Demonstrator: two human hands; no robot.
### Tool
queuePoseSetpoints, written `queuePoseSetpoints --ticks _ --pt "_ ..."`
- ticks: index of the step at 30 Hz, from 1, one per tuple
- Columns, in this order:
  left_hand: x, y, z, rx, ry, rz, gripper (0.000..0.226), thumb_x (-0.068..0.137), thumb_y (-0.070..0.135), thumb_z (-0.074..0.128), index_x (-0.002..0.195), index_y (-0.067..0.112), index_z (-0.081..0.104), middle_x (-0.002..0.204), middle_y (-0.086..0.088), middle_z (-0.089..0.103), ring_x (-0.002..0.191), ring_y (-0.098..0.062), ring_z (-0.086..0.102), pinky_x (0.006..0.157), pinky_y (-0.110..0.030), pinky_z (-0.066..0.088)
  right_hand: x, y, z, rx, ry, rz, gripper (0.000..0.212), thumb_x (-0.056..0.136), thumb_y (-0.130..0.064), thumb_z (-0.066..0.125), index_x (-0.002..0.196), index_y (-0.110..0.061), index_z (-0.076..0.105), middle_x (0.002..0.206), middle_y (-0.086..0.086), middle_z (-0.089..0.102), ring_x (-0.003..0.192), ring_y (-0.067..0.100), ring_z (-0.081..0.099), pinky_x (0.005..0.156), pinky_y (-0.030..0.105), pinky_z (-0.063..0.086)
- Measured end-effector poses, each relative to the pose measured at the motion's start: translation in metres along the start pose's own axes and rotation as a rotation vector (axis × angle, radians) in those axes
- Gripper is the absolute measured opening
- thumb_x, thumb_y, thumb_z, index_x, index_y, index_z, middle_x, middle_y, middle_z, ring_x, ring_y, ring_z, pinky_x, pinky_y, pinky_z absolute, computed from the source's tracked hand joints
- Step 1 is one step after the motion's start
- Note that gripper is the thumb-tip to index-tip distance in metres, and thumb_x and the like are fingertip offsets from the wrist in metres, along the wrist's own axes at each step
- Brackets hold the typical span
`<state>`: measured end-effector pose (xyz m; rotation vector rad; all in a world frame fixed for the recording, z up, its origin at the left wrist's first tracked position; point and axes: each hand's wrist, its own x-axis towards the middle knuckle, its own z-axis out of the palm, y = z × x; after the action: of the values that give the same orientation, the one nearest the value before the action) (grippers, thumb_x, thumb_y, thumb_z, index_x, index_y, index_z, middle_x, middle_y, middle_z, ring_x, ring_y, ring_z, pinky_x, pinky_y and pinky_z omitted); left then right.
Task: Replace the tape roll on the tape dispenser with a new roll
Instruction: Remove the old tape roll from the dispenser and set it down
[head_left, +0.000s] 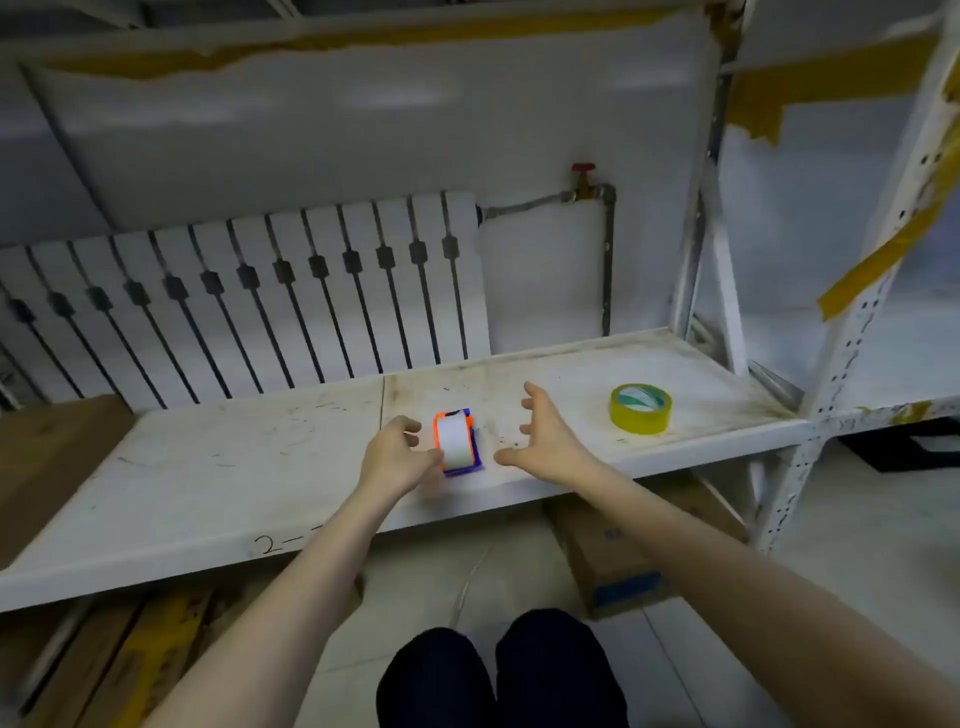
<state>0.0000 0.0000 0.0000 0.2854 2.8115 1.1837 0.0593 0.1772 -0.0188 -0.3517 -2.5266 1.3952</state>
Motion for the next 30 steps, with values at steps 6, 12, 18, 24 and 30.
queuePoseSetpoints --ticks 6,12,18,24,30 --pt "0.056 -0.006 0.029 -0.2 -0.069 -0.171 0.04 0.086 0.027 0.062 0.119 0.006 0.053 0.107 -0.006 0.058 0.102 -0.027 0.057 0.085 -0.032 0.043 0.045 0.035 0.008 -0.125 -0.091 0.066 0.064 0.082 -0.018 0.068 0.138 -0.011 0.038 0.14 0.009 0.048 0.116 0.024 0.057 0.09 0.028 0.048" --pt "0.083 -0.016 0.052 -0.318 -0.1 -0.274 0.029 0.09 0.025 0.053 0.065 0.016 0.045 0.073 -0.012 0.044 0.074 -0.025 0.046 0.068 -0.033 0.037 0.069 0.059 0.04 -0.236 -0.219 -0.058 0.034 0.086 -0.019 0.063 0.119 -0.013 0.06 0.12 0.005 0.063 0.099 0.021 0.063 0.089 0.032 0.052" --pt "0.093 -0.015 0.055 -0.428 -0.114 -0.292 0.03 0.093 0.012 0.054 0.064 0.013 0.049 0.066 -0.006 0.048 0.058 -0.018 0.043 0.055 -0.026 0.033 0.074 0.074 0.055 -0.266 -0.213 -0.15 0.015 0.085 -0.022 0.066 0.096 -0.013 0.07 0.101 0.004 0.068 0.088 0.017 0.065 0.083 0.031 0.054" --pt "0.095 -0.003 0.048 -0.584 -0.061 -0.309 0.022 0.092 0.018 0.057 0.071 0.014 0.053 0.072 -0.005 0.052 0.062 -0.017 0.043 0.063 -0.03 0.034 0.066 0.083 0.055 -0.27 -0.128 -0.2 0.011 0.085 -0.021 0.066 0.091 -0.012 0.064 0.092 0.006 0.071 0.085 0.018 0.066 0.072 0.022 0.051" --pt "0.091 0.012 0.033 -0.634 -0.036 -0.273 0.012 0.091 0.025 0.059 0.087 0.014 0.059 0.081 -0.001 0.059 0.075 -0.017 0.05 0.061 -0.026 0.034 0.055 0.078 0.043 -0.392 -0.181 -0.359 0.023 0.091 -0.022 0.059 0.109 -0.009 0.065 0.113 0.007 0.067 0.109 0.017 0.059 0.086 0.026 0.051"
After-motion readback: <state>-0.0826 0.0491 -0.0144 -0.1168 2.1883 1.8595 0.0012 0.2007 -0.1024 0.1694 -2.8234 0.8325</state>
